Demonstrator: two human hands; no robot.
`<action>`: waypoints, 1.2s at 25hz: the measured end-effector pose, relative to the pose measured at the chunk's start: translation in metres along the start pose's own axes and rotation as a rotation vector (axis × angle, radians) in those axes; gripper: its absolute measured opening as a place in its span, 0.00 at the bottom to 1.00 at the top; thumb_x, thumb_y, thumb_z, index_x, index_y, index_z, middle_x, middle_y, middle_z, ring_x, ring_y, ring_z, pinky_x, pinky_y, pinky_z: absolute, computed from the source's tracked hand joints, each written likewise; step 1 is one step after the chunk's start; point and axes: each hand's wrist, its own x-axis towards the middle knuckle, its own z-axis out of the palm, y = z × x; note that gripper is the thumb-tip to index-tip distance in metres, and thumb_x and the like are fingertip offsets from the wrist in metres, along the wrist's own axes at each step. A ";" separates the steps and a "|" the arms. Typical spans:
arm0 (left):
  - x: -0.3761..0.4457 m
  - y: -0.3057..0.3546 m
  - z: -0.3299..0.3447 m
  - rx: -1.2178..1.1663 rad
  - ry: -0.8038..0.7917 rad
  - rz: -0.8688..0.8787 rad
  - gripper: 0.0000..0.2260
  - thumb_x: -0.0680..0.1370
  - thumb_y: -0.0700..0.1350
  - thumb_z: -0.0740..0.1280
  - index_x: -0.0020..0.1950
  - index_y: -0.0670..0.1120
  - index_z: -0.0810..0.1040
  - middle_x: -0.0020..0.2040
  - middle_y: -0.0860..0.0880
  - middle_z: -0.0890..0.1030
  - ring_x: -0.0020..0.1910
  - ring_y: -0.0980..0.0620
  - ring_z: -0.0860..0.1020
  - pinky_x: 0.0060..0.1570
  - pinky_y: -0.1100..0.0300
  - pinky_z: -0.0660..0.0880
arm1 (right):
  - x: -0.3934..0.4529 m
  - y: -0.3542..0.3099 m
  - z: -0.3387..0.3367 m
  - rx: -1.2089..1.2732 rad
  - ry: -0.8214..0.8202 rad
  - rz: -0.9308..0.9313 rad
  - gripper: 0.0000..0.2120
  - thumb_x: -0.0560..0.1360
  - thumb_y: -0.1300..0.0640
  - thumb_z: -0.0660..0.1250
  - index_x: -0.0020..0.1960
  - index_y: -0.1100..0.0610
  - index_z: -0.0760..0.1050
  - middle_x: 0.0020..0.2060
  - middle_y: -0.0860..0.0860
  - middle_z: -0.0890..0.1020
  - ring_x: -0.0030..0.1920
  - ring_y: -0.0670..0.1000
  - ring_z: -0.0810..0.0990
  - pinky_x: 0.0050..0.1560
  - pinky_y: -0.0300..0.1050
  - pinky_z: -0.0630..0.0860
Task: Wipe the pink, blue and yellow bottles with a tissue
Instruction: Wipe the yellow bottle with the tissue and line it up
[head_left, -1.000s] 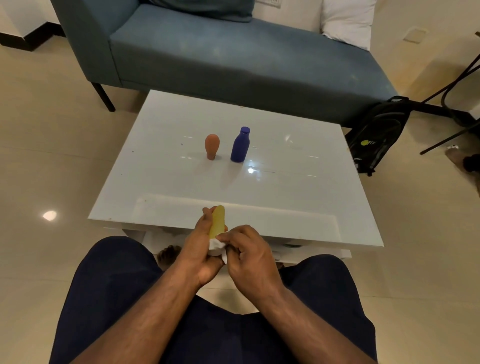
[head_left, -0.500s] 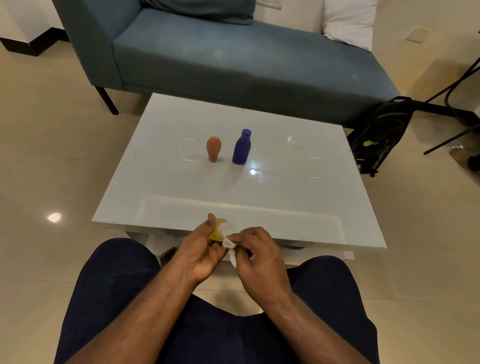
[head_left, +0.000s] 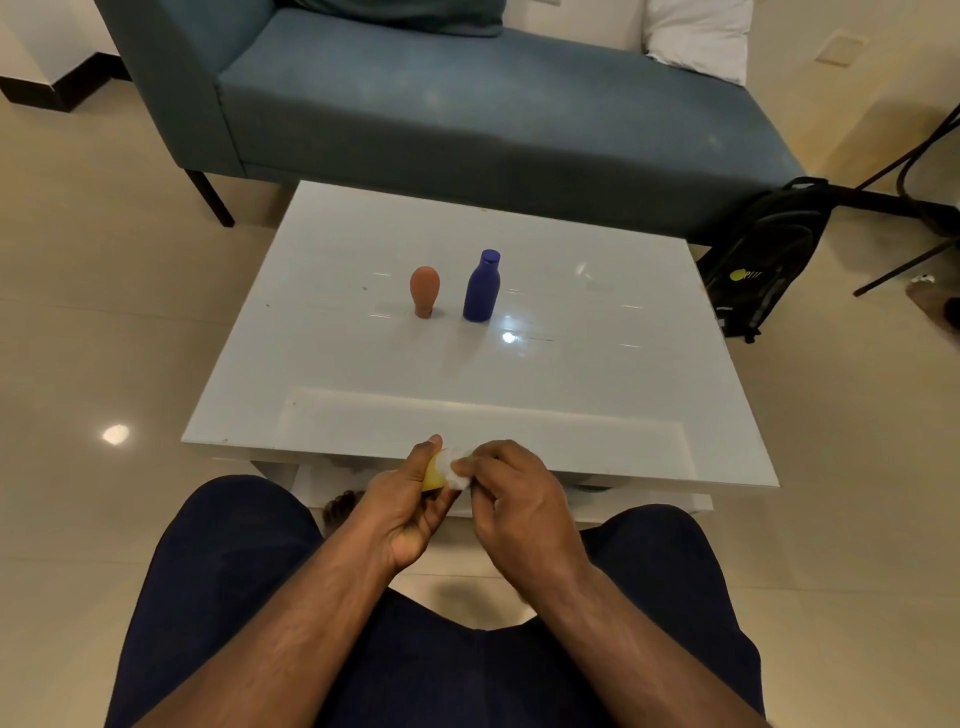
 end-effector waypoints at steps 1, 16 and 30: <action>-0.001 -0.001 0.001 0.009 -0.003 -0.009 0.16 0.77 0.47 0.73 0.56 0.35 0.79 0.37 0.40 0.85 0.32 0.48 0.85 0.26 0.61 0.80 | 0.005 0.005 -0.001 0.014 0.031 0.050 0.11 0.73 0.66 0.66 0.51 0.57 0.82 0.45 0.48 0.80 0.46 0.45 0.78 0.48 0.42 0.78; -0.002 0.000 0.001 -0.023 -0.026 -0.022 0.17 0.78 0.47 0.72 0.59 0.35 0.80 0.39 0.41 0.85 0.33 0.48 0.85 0.27 0.60 0.81 | 0.000 -0.011 0.000 -0.067 -0.041 -0.107 0.12 0.74 0.58 0.60 0.51 0.56 0.82 0.48 0.50 0.81 0.50 0.47 0.76 0.49 0.40 0.76; -0.003 0.000 0.001 -0.015 -0.040 -0.023 0.15 0.78 0.47 0.72 0.55 0.36 0.80 0.38 0.41 0.85 0.32 0.49 0.83 0.32 0.59 0.83 | 0.008 -0.011 -0.003 -0.074 0.017 0.005 0.06 0.75 0.59 0.67 0.50 0.56 0.82 0.47 0.48 0.81 0.49 0.44 0.76 0.52 0.34 0.73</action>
